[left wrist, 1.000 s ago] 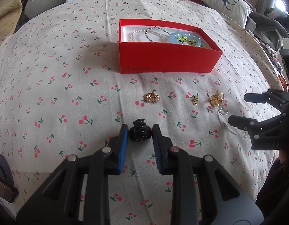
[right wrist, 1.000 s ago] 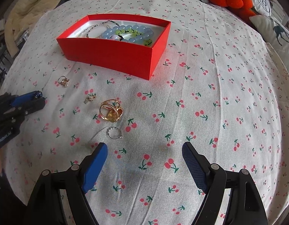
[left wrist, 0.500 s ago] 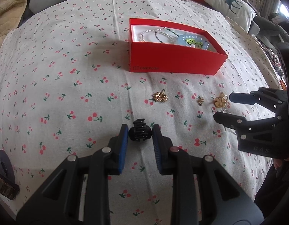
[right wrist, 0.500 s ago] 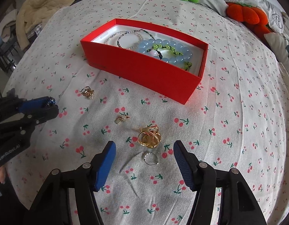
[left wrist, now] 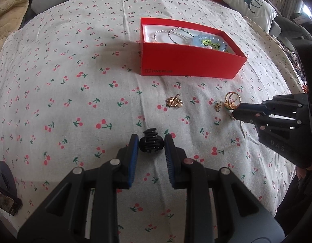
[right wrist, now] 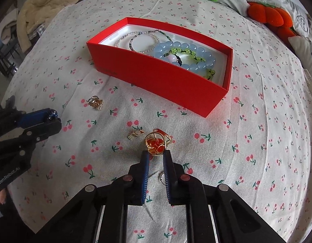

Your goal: Organize jewelry

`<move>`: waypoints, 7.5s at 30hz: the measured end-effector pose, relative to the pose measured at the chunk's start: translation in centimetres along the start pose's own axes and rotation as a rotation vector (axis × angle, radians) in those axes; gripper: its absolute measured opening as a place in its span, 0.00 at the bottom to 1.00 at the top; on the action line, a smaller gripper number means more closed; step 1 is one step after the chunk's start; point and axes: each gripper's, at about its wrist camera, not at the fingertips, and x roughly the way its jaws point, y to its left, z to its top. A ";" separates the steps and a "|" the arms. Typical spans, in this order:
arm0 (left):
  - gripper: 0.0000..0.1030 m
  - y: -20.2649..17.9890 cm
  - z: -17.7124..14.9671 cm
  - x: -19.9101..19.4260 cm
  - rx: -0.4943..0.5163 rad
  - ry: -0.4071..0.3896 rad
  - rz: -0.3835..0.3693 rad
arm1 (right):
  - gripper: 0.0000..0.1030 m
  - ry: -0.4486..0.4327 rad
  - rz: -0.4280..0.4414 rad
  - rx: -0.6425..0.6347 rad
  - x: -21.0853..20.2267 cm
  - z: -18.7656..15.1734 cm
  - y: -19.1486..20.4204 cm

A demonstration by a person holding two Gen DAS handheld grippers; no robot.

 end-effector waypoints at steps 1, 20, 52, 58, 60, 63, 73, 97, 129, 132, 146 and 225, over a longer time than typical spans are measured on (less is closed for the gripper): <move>0.27 0.0 0.0 0.0 0.000 0.000 -0.001 | 0.08 0.000 0.001 -0.001 -0.1 0.0 0.0; 0.27 0.6 0.7 -1.0 -0.032 -0.028 -0.015 | 0.06 -0.051 0.171 0.131 -4.1 0.6 -2.8; 0.27 -0.1 0.6 -0.3 -0.009 -0.003 -0.006 | 0.22 0.027 0.194 0.251 0.7 1.7 -4.1; 0.27 -0.2 1.5 -1.3 -0.021 -0.038 -0.016 | 0.22 -0.016 0.213 0.269 -1.6 1.8 -4.7; 0.27 -0.3 2.2 -1.8 -0.030 -0.053 -0.025 | 0.22 -0.041 0.218 0.273 -2.6 1.9 -4.9; 0.27 -0.6 3.1 -2.4 -0.041 -0.077 -0.041 | 0.22 -0.078 0.220 0.279 -4.0 2.2 -5.2; 0.27 -2.1 6.6 -3.4 -0.071 -0.144 -0.071 | 0.22 -0.153 0.232 0.321 -6.2 3.8 -6.3; 0.27 -2.2 12.1 3.0 -0.107 -0.144 -0.027 | 0.22 -0.159 0.264 0.391 -2.1 7.8 -9.1; 0.63 0.2 8.4 -1.8 -0.170 -0.105 0.044 | 0.58 -0.187 0.204 0.393 -3.0 7.4 -10.1; 0.70 0.4 7.8 -2.1 -0.167 -0.098 0.048 | 0.63 -0.212 0.194 0.389 -4.1 7.0 -10.2; 0.79 0.3 5.0 -2.1 -0.097 -0.027 0.080 | 0.70 -0.203 0.116 0.331 -6.5 3.7 -10.6; 0.13 -1.6 2.7 3.1 0.160 -0.072 0.043 | 0.82 0.011 0.048 0.046 -0.5 -4.4 -4.8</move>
